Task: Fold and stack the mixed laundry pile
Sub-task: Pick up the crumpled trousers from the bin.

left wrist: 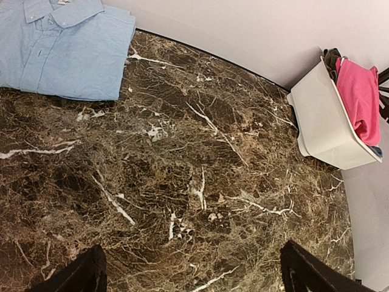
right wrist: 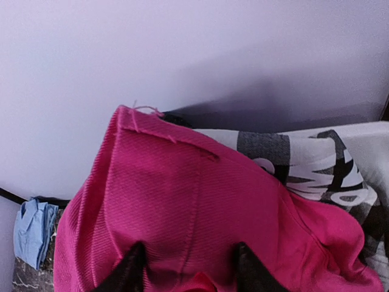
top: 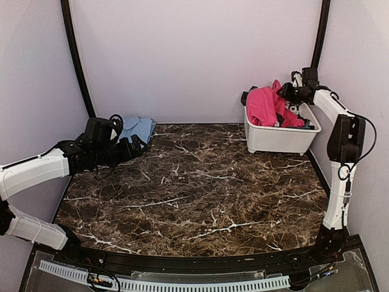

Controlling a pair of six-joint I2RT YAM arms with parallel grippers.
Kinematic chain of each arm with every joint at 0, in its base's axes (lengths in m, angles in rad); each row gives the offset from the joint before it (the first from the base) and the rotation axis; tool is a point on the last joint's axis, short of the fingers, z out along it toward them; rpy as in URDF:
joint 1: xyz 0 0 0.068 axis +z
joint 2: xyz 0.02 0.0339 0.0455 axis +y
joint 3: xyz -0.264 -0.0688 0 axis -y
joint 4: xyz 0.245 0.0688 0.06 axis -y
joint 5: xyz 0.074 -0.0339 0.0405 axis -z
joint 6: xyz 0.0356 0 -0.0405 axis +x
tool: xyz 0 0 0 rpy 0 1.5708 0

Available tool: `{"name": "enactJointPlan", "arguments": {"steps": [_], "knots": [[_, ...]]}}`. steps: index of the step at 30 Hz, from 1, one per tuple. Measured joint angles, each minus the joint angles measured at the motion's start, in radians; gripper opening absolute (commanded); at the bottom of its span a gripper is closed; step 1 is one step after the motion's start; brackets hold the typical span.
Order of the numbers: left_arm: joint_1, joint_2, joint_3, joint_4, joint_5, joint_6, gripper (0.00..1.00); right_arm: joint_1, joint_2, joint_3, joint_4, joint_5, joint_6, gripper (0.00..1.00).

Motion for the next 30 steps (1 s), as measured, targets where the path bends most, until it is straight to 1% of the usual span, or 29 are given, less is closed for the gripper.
{"name": "enactJointPlan", "arguments": {"steps": [1, 2, 8, 12, 17, 22, 26, 30], "knots": [[0.000, 0.000, 0.000, 0.000, 0.000, 0.000, 0.99, 0.001, 0.007, 0.014, -0.005, -0.006, -0.002, 0.10], [0.000, 0.000, 0.000, 0.000, 0.000, 0.000, 0.99, 0.003, 0.008, 0.023, -0.010, -0.010, 0.006, 0.00], [0.000, 0.000, 0.002, -0.002, 0.000, 0.000, 0.99, 0.005, -0.019, 0.018, -0.035, 0.008, 0.018, 0.00], [0.000, 0.000, 0.014, -0.003, 0.000, 0.000, 0.99, 0.004, -0.102, -0.024, -0.054, 0.053, 0.018, 0.00], [0.000, 0.000, 0.014, -0.005, 0.000, 0.001, 0.99, -0.005, -0.233, -0.021, -0.060, 0.114, 0.018, 0.00], [0.000, 0.000, 0.014, -0.003, 0.011, 0.011, 0.99, -0.020, -0.303, 0.092, -0.014, 0.145, 0.019, 0.00], [-0.001, 0.010, 0.031, 0.002, 0.042, 0.034, 0.99, -0.026, -0.307, 0.189, 0.016, 0.142, 0.024, 0.00], [-0.011, 0.049, 0.082, 0.018, 0.062, 0.065, 0.99, -0.026, -0.303, 0.272, 0.010, 0.117, 0.043, 0.00]]}}
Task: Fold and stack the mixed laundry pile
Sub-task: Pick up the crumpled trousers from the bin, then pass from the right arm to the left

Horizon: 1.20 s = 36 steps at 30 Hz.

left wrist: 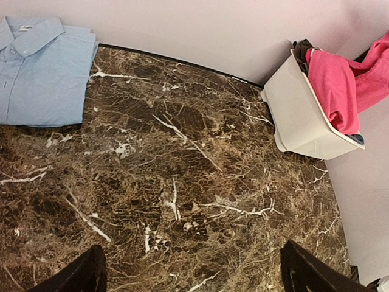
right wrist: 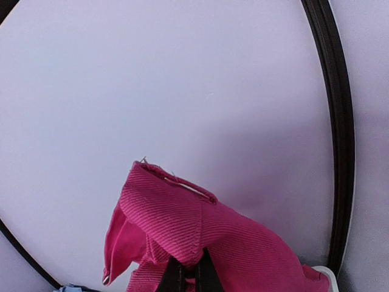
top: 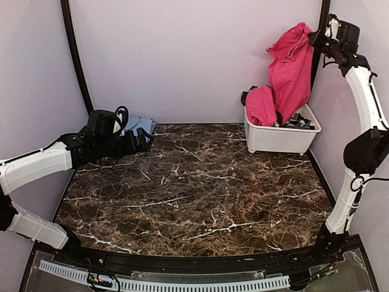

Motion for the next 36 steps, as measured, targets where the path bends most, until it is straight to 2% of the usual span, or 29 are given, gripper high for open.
{"name": "enactJointPlan", "arguments": {"steps": [9, 16, 22, 30, 36], "knots": [[-0.026, 0.065, 0.064, 0.050, 0.053, 0.051, 0.99, 0.003, -0.022, 0.035, 0.058, -0.150, 0.115, 0.00], [-0.063, 0.132, 0.187, 0.109, 0.107, 0.122, 0.99, 0.053, -0.063, 0.043, 0.114, -0.266, 0.165, 0.00], [-0.128, 0.264, 0.435, 0.193, 0.177, 0.249, 0.99, 0.225, -0.175, -0.145, 0.193, -0.332, 0.138, 0.00], [-0.188, 0.540, 0.875, 0.261, 0.269, 0.415, 0.99, 0.390, -0.251, -0.400, 0.244, -0.400, 0.094, 0.00], [-0.216, 0.703, 1.079, 0.300, 0.303, 0.472, 0.99, 0.534, -0.256, -0.455, 0.216, -0.415, 0.036, 0.00]]}}
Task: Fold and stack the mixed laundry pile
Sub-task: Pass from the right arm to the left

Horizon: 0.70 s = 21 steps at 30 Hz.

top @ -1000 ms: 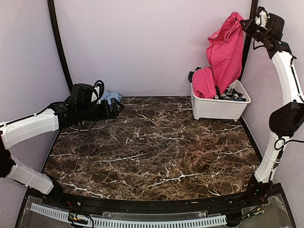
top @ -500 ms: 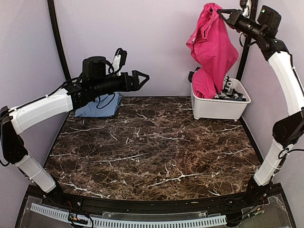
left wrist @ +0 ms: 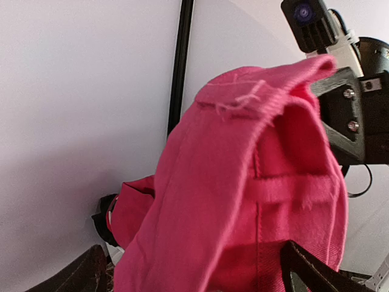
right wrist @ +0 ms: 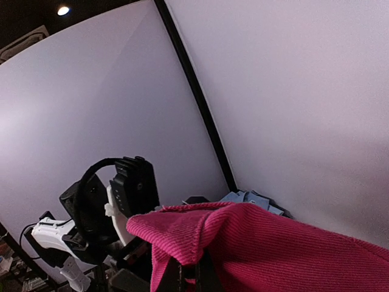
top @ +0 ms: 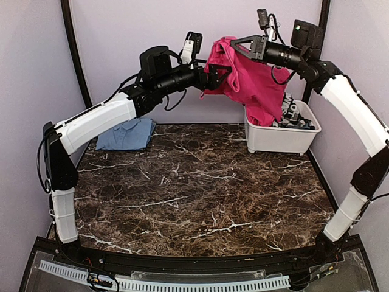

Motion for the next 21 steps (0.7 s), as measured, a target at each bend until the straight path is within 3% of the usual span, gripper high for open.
{"name": "enactJointPlan", "arguments": {"steps": [2, 4, 5, 6, 7, 8, 9, 10, 11, 13, 17, 21], "knots": [[-0.011, 0.035, 0.033, 0.003, 0.006, 0.014, 0.96, 0.051, 0.002, 0.006, -0.022, 0.000, -0.023, 0.00], [-0.024, 0.063, 0.058, 0.003, 0.009, 0.026, 0.77, 0.090, 0.005, 0.013, -0.037, 0.001, -0.042, 0.00], [-0.029, 0.071, 0.064, 0.003, 0.010, 0.026, 0.60, 0.100, 0.009, 0.021, -0.046, 0.003, -0.048, 0.00], [-0.033, 0.076, 0.070, 0.003, 0.005, 0.032, 0.52, 0.107, 0.013, 0.029, -0.053, 0.005, -0.051, 0.00], [-0.035, 0.079, 0.076, 0.002, -0.003, 0.034, 0.34, 0.111, 0.017, 0.035, -0.056, 0.008, -0.054, 0.00], [-0.038, 0.080, 0.080, 0.003, -0.012, 0.039, 0.24, 0.113, 0.019, 0.038, -0.055, 0.008, -0.057, 0.09], [-0.039, 0.080, 0.082, 0.002, -0.021, 0.042, 0.10, 0.114, 0.019, 0.039, -0.055, 0.010, -0.060, 0.26], [-0.040, 0.080, 0.085, 0.005, -0.030, 0.046, 0.05, 0.117, 0.018, 0.038, -0.056, 0.013, -0.068, 0.43], [-0.040, 0.080, 0.086, 0.004, -0.038, 0.046, 0.01, 0.119, 0.013, 0.033, -0.053, 0.015, -0.070, 0.60], [-0.040, 0.080, 0.085, 0.002, -0.060, 0.053, 0.00, 0.124, -0.018, -0.008, -0.035, 0.024, -0.091, 0.74], [-0.029, 0.078, 0.078, -0.005, -0.093, 0.035, 0.00, 0.089, -0.186, -0.189, -0.004, 0.070, -0.122, 0.84], [0.026, 0.054, 0.078, -0.011, -0.089, -0.029, 0.00, -0.072, -0.371, -0.372, 0.058, 0.155, -0.128, 0.96]]}}
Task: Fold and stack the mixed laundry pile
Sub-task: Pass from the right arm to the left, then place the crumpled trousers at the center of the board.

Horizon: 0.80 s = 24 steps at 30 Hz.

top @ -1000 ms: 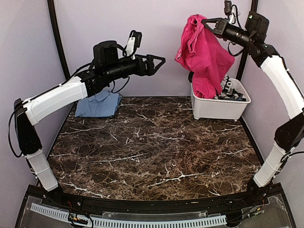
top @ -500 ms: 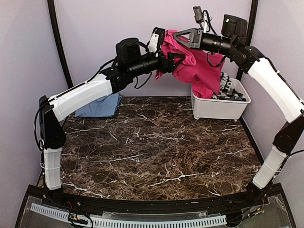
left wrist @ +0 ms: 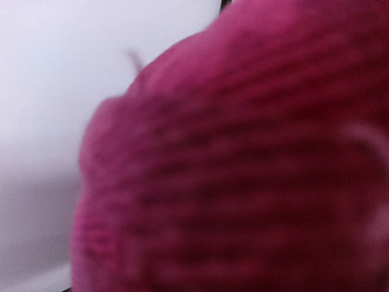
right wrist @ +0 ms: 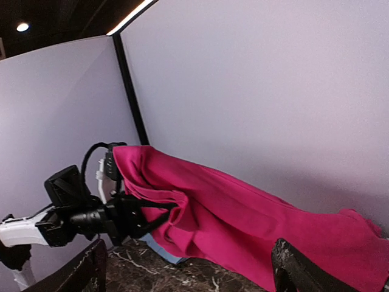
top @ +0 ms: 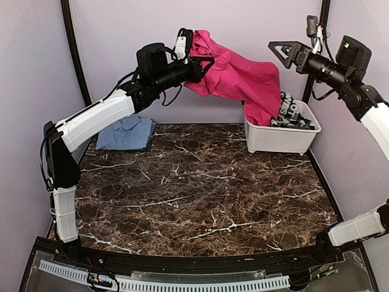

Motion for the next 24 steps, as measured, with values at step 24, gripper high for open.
{"name": "enactJointPlan", "arguments": {"steps": [24], "knots": [[0.066, -0.037, 0.229, -0.018, 0.162, -0.168, 0.00, -0.045, 0.524, 0.013, 0.164, 0.749, -0.314, 0.94]]}}
